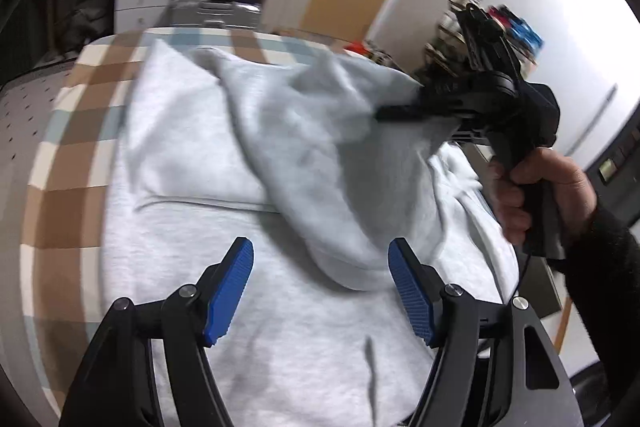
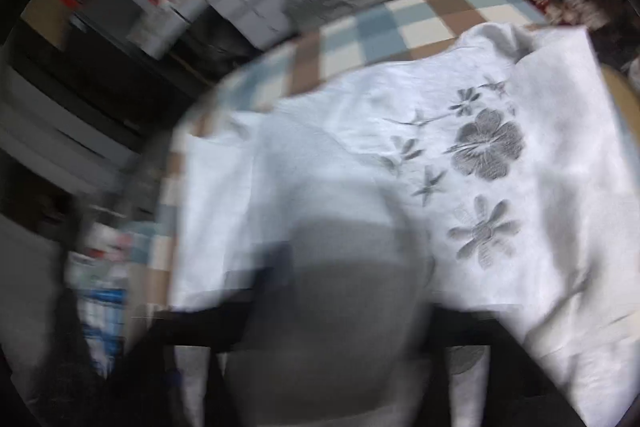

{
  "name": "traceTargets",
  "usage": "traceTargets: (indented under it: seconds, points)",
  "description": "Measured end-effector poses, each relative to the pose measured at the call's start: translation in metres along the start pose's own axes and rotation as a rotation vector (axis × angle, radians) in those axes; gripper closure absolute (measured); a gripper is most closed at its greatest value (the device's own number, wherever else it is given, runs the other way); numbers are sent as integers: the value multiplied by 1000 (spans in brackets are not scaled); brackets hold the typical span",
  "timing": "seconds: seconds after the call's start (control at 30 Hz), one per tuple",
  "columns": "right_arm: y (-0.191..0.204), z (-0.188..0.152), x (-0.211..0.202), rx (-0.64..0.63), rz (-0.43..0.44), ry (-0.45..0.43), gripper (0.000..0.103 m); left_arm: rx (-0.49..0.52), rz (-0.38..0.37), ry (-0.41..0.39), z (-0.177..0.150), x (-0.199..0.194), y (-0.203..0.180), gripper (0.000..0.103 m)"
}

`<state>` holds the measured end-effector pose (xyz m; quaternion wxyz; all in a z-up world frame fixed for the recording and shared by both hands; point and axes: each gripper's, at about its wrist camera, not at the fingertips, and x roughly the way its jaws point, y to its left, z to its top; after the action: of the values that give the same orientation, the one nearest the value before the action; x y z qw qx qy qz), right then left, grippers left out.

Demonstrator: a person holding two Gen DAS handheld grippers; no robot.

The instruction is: Fold large clothes

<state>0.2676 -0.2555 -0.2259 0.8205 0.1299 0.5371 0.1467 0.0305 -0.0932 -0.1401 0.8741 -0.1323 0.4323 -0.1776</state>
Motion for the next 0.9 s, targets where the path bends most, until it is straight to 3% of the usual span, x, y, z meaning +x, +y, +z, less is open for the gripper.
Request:
traceTargets:
  seconds: [0.13,0.2,0.27,0.33,0.43,0.53,0.63,0.73,0.8,0.83,0.87,0.9]
  points:
    - [53,31,-36,-224,-164,-143,99,-114,2,19,4,4,17,38]
    - [91,44,-58,-397,-306,-256,100,-143,10,17,3,3,23,38]
    - [132,49,-77,-604,-501,-380,101,-179,23,6,7,3,28,38]
    - [151,42,-83,-713,-569,-442,101,-213,19,-1,1,1,33,38]
    - [147,16,-71,-719,-478,-383,101,-254,9,-20,3,-2,36,38]
    - [117,-31,-33,-643,-331,-245,100,-277,6,-37,-2,3,49,38]
    - [65,-80,10,-443,-153,-98,95,-294,8,-45,-4,0,52,38]
    - [21,-101,28,-248,-9,-25,86,-278,16,-32,-10,2,54,38]
    - [-9,-109,17,-99,154,-42,78,-250,25,-23,-9,5,57,38]
    - [-18,-112,8,-63,210,-61,68,-212,33,-21,-8,6,50,38]
    - [-27,-117,-6,-26,275,-97,48,-188,39,-21,-7,9,48,38]
    - [-35,-123,-23,3,310,-155,39,-155,53,-23,-5,11,40,38]
